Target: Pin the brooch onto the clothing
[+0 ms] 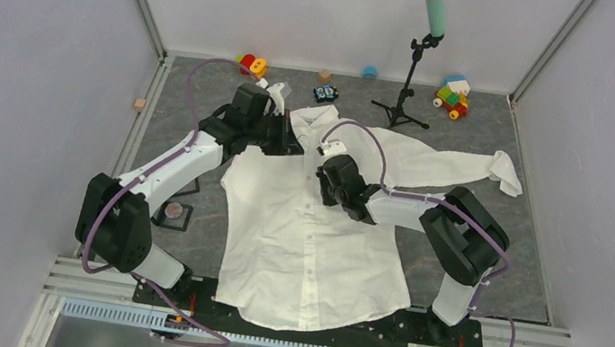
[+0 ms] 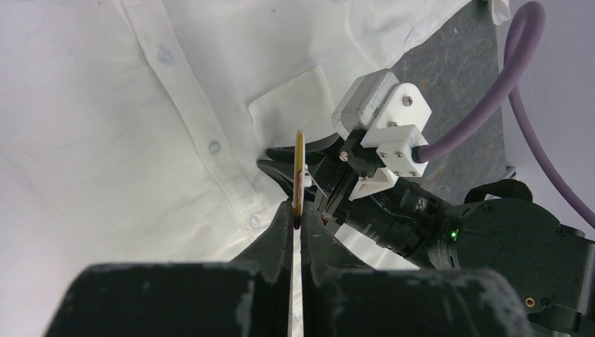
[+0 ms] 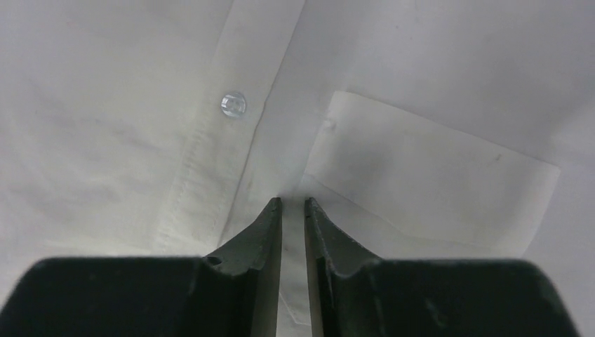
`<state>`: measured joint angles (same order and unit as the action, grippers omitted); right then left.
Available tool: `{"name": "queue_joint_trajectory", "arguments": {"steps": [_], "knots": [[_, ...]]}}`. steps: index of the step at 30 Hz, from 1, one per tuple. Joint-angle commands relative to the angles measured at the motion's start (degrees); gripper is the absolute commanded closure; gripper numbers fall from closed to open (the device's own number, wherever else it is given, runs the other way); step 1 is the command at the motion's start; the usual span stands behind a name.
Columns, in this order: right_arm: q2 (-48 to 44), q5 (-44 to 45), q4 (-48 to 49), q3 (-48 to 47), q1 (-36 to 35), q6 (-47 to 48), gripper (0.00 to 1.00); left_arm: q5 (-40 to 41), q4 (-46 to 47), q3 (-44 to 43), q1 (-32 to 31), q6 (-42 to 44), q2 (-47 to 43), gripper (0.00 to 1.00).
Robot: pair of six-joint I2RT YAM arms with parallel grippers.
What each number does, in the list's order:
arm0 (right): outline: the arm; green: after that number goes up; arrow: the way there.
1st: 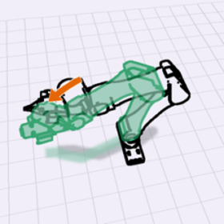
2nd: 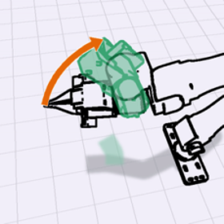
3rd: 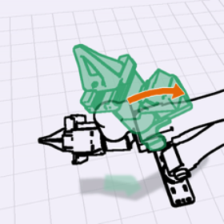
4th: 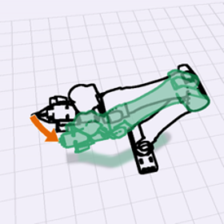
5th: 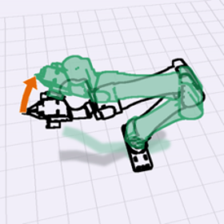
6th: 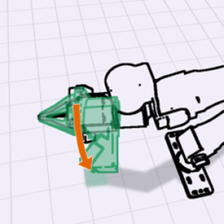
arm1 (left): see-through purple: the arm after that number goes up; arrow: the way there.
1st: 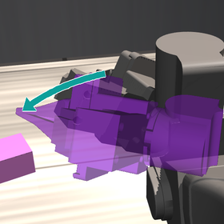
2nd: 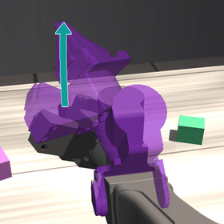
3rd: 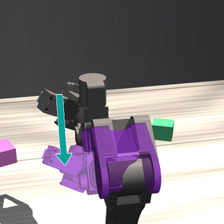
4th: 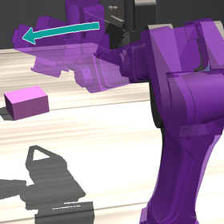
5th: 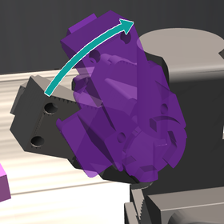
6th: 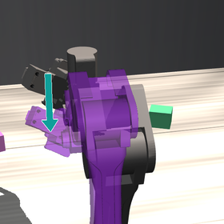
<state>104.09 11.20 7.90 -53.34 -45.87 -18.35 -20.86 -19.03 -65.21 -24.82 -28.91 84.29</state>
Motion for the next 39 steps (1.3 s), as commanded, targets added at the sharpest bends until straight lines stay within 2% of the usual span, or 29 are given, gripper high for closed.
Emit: {"name": "queue_joint_trajectory", "arguments": {"steps": [1,7,15,17,21,26,31,39], "knots": [[1.73,0.12,0.35,1.7,0.21,-1.18,0.81,1.53,-0.37,-0.66,0.13,2.83,0.51,0.98],[1.12,1.09,1.52,2.83,0.2,-1.05,1.0,3.99,-5.34,-2.58,-2.04,6.48,3.37,0.98],[-6.04,-1.12,3.55,4.3,0.22,1.58,1.0,4.52,-6.94,-3.78,-2.6,7.84,3.23,0.98],[-6.85,-2.58,2.43,2.92,0.18,2.67,0.94,5.23,-7.22,-3.7,-2.61,8.24,2.83,0.98],[-6.43,-2.83,0.7,-0.08,0.14,4.29,0.76,5.96,-7.86,-4.13,-2.6,8.86,2.57,0.98],[-1.95,-0.3,-2.63,-4.87,0.16,5.36,0.65,5.7,-8.04,-4.37,-2.6,8.88,2.21,0.98],[2.42,2.6,-5.83,-8.16,0.15,4.76,0.62,5.12,-7.87,-4.31,-2.54,8.39,1.34,0.98],[4.84,3.76,-6.58,-7.09,0.21,2.39,0.63,3.87,-7.25,-3.96,-2.57,7.46,0.51,0.98]]}}
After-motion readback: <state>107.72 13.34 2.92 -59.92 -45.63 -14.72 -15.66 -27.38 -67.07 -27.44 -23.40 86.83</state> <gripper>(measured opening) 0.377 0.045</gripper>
